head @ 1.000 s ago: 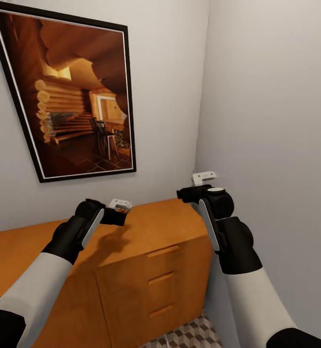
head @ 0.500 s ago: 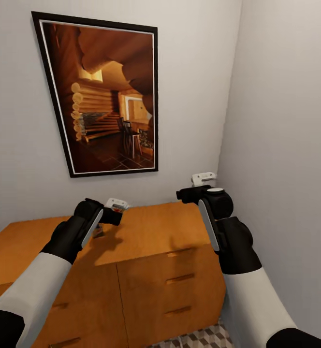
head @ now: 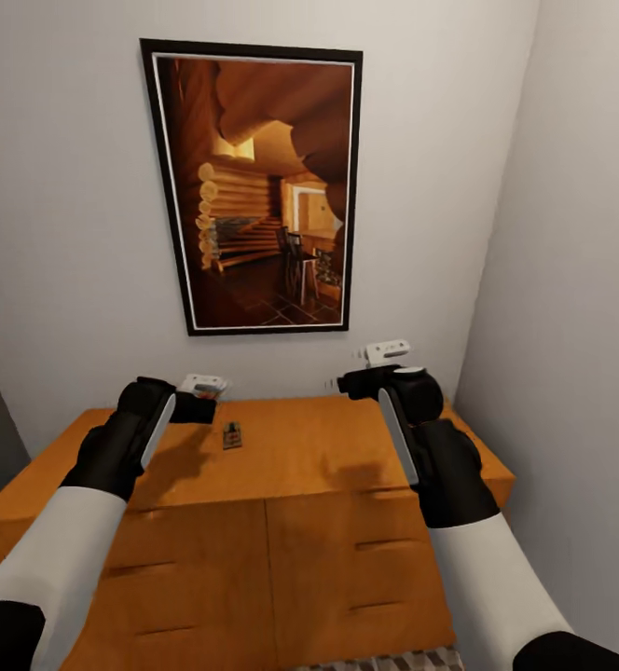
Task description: Take the four mousetraps from the cabinet in the bathroom and place them on the bathroom floor. Make sure all four end up on the same floor surface, and ensure that at least two of them are either under or directly next to the same bathroom sink.
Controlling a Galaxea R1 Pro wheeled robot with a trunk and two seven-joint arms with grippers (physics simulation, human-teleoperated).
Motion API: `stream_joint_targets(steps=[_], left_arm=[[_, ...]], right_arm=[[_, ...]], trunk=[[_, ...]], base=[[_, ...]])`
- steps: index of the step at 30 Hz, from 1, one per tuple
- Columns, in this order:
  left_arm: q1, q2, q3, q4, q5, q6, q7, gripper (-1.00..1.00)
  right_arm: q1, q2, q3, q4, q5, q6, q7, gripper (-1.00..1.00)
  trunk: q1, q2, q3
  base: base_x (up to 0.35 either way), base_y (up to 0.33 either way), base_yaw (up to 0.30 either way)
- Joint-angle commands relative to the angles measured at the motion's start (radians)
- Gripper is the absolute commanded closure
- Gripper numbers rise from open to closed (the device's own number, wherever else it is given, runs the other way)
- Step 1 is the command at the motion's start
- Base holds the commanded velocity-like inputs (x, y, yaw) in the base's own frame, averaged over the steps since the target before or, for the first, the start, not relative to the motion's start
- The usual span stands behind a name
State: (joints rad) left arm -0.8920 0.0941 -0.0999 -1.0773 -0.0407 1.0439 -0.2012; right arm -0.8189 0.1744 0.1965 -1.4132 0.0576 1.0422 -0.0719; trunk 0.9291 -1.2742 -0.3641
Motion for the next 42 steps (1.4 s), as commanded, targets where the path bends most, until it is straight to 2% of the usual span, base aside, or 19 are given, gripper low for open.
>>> stream_joint_targets(steps=[1, 4, 11, 20, 30, 36, 38, 41, 42], left_arm=[[-0.001, 0.002, 0.008, -0.001, -0.007, 0.003, -0.005, 1.0], [-0.001, 0.01, 0.03, -0.001, -0.024, 0.003, -0.005, 1.0], [-0.001, 0.016, 0.044, -0.001, -0.055, 0.003, -0.006, 1.0], [-0.001, 0.011, 0.046, -0.001, -0.056, 0.003, -0.007, 1.0], [-0.001, 0.007, 0.044, -0.001, -0.052, 0.003, -0.007, 1.0], [-0.001, 0.006, 0.043, -0.001, -0.047, 0.003, -0.009, 1.0], [-0.001, 0.003, 0.043, -0.001, -0.047, 0.003, -0.009, 1.0], [-0.001, -0.015, 0.042, 0.001, -0.047, 0.003, -0.009, 1.0], [-0.001, -0.028, 0.042, 0.002, -0.048, 0.003, -0.009, 1.0]], right_arm=[[-0.001, 0.0, 0.001, 0.006, 0.005, 0.005, 0.0, -1.0], [-0.001, 0.0, 0.001, 0.026, 0.004, 0.005, 0.002, -1.0], [-0.002, 0.0, -0.001, 0.059, 0.003, 0.005, 0.003, -1.0], [-0.001, 0.0, -0.004, 0.078, 0.008, 0.005, 0.004, -1.0], [-0.001, 0.0, -0.011, 0.078, 0.01, 0.005, 0.0, -1.0], [-0.001, 0.0, -0.012, 0.089, 0.007, 0.005, -0.001, -1.0], [-0.001, 0.0, -0.012, 0.102, 0.006, 0.005, -0.001, -1.0], [-0.002, 0.0, -0.011, 0.153, 0.006, 0.005, -0.002, -1.0], [-0.002, 0.0, -0.011, 0.183, 0.007, 0.005, -0.002, -1.0]], trunk=[[0.0, -0.001, -0.001], [0.0, -0.001, -0.001], [0.0, -0.001, -0.001], [0.0, -0.001, -0.001], [0.0, -0.001, -0.001], [0.0, -0.001, -0.001], [0.0, -0.001, -0.001], [0.0, -0.001, -0.001], [0.0, -0.001, -0.001]], base=[[0.0, 0.0, 0.284], [0.0, 0.0, 0.284], [0.0, 0.0, 0.284], [0.0, 0.026, 0.24], [0.011, 0.262, 0.033], [0.024, 0.107, 0.003], [0.008, 0.034, 0.001], [0.004, 0.016, 0.0], [0.002, 0.008, 0.0]])
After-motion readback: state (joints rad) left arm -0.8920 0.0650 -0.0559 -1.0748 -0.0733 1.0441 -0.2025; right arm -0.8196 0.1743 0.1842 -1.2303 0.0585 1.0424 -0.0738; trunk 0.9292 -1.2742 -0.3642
